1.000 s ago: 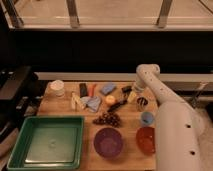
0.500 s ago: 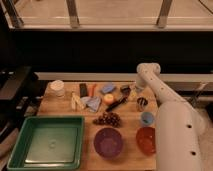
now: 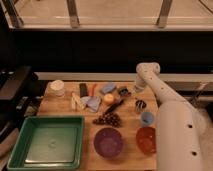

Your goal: Place fork in paper cup

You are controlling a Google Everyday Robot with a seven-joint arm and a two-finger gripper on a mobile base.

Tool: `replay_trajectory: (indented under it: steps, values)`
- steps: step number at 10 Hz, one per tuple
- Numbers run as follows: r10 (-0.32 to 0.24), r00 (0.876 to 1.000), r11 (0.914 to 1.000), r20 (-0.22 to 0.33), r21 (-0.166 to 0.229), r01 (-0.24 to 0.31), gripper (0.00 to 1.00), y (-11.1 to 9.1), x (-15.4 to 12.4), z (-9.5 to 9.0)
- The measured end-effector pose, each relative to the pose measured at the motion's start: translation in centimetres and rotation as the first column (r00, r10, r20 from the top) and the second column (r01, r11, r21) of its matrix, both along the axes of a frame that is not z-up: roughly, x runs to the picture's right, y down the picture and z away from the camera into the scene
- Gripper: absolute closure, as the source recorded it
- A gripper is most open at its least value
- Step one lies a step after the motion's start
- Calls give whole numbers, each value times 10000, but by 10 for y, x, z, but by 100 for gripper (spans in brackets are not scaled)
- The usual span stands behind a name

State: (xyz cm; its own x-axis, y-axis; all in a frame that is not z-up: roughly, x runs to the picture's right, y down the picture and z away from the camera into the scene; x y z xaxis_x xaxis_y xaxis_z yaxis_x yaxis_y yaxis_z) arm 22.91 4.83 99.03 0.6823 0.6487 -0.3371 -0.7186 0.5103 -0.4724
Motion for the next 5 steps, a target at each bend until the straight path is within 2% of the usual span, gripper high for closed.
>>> replay_trajectory:
  steps: [5]
  values:
    - [-18, 9998, 9999, 176, -114, 20, 100, 4, -1, -2]
